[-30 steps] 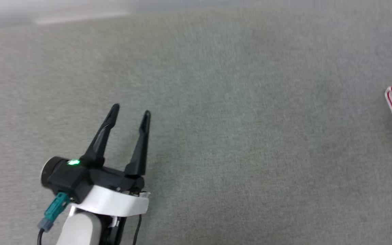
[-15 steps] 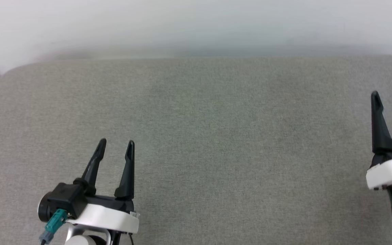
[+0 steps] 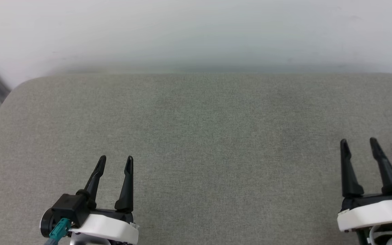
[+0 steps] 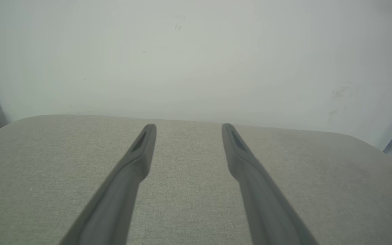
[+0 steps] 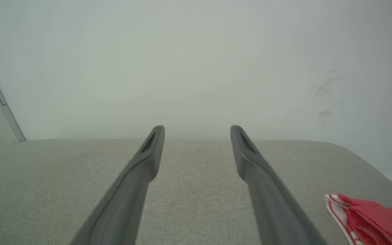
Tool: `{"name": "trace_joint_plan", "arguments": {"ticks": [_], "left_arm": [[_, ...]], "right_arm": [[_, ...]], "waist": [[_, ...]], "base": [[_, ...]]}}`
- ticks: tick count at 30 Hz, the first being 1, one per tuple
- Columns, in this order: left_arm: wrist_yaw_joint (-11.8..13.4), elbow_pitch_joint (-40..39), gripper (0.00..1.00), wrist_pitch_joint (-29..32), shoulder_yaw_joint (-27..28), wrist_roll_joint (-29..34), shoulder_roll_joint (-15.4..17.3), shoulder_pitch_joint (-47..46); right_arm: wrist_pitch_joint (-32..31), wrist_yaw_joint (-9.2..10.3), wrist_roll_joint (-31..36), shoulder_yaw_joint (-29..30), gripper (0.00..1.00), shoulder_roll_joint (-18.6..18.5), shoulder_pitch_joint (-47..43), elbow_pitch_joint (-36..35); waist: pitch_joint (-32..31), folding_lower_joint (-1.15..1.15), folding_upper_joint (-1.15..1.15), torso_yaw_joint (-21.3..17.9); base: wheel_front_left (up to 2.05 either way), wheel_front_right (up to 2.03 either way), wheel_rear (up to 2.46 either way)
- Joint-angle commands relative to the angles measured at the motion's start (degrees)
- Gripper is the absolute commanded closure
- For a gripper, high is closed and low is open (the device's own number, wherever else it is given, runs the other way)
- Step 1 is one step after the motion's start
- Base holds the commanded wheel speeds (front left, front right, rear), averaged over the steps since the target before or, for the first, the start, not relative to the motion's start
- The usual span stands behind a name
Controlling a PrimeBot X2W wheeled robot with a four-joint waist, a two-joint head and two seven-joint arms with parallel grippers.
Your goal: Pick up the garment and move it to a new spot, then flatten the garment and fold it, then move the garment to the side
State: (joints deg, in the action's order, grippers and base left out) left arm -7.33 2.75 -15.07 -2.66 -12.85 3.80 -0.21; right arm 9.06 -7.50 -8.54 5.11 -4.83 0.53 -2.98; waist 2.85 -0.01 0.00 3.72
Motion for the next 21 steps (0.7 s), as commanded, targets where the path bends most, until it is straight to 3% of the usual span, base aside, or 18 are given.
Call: {"name": "trace_joint_plan", "arguments": {"ticks": [1,21], "left_arm": [[-0.05,0.24,0.0,-0.12,0.41,0.13,-0.13,0.8],[-0.04,0.45,0.0,-0.12,2.13,1.02,-0.91,1.88]], "right_arm": [[0.77,0.02,0.45,-0.54,0.0,0.38,-0.94,0.89],[3.89,0.02,0.64,-0.75,0.0,1.59,-0.84,4.5]], "waist": [[-0.36,0.01,0.0,-0.09],[-1.15,0.01,0.0,-0.28]], "base": [[0.0,0.0,0.0],[0.0,0.0,0.0]]}}
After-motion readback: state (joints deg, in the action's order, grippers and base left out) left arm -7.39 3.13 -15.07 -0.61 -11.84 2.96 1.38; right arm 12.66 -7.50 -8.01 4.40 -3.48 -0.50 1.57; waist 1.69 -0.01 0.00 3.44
